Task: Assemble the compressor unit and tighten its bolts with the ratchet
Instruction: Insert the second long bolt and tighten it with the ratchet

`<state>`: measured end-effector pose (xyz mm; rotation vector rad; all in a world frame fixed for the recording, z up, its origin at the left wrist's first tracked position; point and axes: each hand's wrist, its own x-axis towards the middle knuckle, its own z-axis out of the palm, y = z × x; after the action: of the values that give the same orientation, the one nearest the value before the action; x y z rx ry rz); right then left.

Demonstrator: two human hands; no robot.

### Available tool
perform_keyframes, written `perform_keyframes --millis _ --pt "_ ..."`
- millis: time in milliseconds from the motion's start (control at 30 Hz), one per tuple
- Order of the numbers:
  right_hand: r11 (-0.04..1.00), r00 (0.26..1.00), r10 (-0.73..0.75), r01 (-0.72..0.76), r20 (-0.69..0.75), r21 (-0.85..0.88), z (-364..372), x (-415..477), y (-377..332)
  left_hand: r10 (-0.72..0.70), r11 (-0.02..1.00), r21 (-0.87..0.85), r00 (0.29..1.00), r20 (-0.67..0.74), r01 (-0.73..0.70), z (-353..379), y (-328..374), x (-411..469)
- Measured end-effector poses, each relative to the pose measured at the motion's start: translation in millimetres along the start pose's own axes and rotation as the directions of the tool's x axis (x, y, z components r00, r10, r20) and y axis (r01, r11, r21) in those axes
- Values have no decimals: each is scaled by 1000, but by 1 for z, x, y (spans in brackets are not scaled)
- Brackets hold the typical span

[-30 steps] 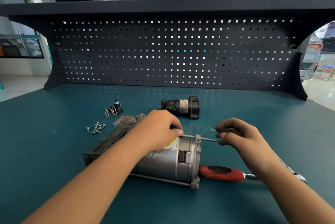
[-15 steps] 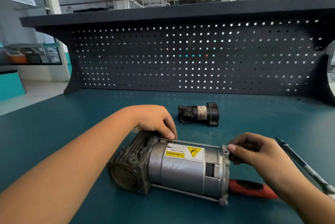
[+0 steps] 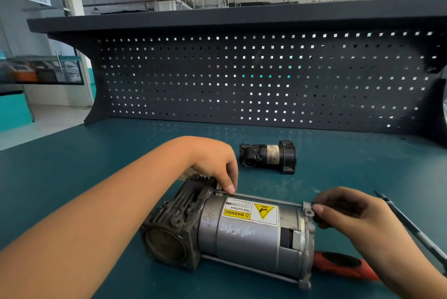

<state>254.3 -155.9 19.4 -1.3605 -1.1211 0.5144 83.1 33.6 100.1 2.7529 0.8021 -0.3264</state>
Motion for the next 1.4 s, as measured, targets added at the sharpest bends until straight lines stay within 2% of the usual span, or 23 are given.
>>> perform_keyframes --millis 233,933,1400 --pt "999 1000 -21 20 -11 -49 -2 -2 -2 -2 1000 0 1000 -16 2 0 0 -1" --pt "999 999 -12 10 -31 -42 -5 -3 0 3 997 -81 999 -41 -6 6 1 -8" --pt "1000 1000 -9 9 -21 -12 -5 -3 4 -4 998 -68 1000 -18 2 3 3 -13"
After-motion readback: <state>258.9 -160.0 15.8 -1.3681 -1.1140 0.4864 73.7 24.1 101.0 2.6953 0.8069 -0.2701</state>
